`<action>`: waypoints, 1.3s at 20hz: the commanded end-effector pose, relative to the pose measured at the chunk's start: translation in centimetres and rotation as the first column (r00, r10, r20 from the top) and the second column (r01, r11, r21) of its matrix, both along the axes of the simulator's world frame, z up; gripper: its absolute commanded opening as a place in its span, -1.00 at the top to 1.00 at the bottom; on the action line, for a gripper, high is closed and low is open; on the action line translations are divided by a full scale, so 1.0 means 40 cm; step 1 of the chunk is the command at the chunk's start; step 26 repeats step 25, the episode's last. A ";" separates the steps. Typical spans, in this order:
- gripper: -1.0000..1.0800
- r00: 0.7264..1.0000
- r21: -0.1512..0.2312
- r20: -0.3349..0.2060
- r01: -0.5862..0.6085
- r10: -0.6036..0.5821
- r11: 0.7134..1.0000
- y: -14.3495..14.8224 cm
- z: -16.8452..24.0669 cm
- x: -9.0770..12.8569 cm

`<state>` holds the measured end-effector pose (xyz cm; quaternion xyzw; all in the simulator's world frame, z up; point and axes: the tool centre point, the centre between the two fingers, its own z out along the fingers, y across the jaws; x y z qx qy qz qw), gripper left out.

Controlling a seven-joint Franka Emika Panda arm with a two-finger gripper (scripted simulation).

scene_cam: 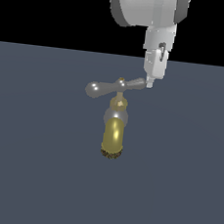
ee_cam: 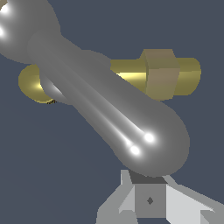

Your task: Turn on the faucet by rotating a designated handle.

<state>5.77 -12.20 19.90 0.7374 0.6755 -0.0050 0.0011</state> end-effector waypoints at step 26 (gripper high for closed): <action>1.00 0.999 0.008 0.006 -0.036 0.036 0.999 0.331 0.000 0.117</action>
